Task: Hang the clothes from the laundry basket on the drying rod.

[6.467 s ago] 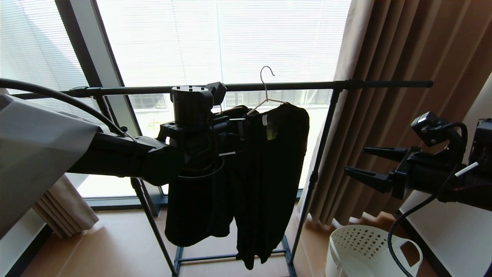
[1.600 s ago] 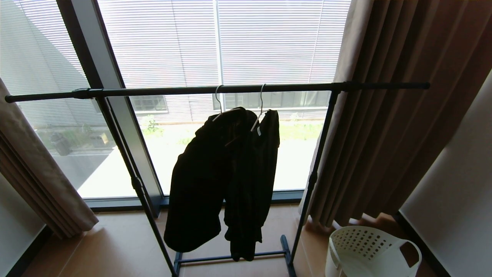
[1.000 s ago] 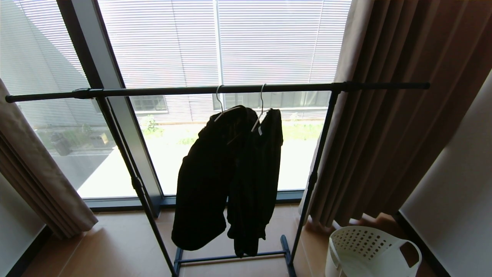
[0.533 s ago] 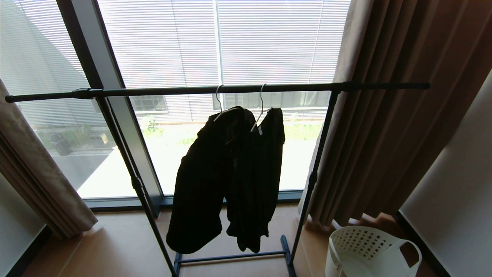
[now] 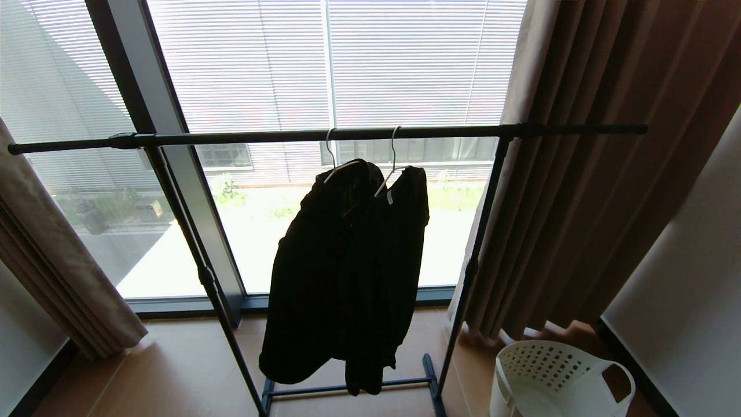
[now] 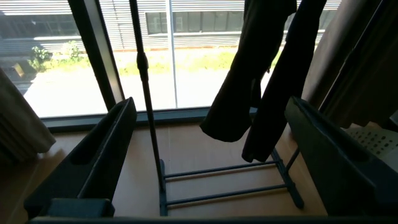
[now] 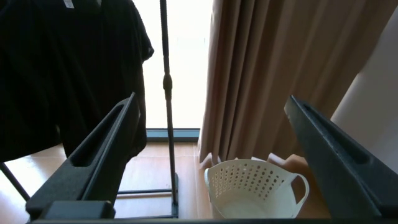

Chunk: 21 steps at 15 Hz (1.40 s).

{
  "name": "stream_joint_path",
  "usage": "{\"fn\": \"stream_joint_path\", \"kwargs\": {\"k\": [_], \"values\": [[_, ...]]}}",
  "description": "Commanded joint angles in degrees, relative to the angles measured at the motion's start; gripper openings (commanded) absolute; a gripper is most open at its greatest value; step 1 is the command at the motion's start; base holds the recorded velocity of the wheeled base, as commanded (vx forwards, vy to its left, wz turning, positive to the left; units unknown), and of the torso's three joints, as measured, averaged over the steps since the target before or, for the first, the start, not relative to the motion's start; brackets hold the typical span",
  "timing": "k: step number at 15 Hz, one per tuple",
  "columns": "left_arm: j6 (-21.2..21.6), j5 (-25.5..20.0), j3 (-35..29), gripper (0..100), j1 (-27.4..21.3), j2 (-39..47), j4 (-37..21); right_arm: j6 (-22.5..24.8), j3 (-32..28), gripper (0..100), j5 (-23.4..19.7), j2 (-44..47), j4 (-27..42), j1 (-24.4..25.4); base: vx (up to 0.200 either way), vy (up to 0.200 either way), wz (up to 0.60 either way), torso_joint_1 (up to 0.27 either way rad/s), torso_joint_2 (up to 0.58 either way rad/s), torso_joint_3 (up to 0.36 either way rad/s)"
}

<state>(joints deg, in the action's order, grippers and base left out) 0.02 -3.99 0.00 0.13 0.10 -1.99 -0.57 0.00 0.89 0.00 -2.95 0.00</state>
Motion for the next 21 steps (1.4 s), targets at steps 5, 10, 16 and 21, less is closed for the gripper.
{"fn": "stream_joint_path", "kwargs": {"k": [5,10,16,21], "values": [[0.24,-0.06,0.0,100,-0.05,0.08,0.14,0.13,0.0,100,-0.1,0.0,-0.04,0.0,0.0,0.0,0.0,0.0,0.0,0.0],[0.06,-0.06,0.0,100,-0.05,-0.01,0.14,0.13,0.0,100,-0.1,0.0,-0.04,0.0,0.0,0.0,0.0,0.0,0.0,0.0],[0.06,-0.06,0.0,100,-0.05,-0.01,0.14,0.13,0.0,100,-0.1,0.0,-0.04,0.0,0.0,0.0,0.0,0.0,0.0,0.0],[0.06,-0.06,0.0,100,-0.05,-0.01,0.14,0.31,0.0,100,-0.19,0.0,-0.04,0.0,0.0,0.0,0.0,0.0,0.0,0.0]]}}
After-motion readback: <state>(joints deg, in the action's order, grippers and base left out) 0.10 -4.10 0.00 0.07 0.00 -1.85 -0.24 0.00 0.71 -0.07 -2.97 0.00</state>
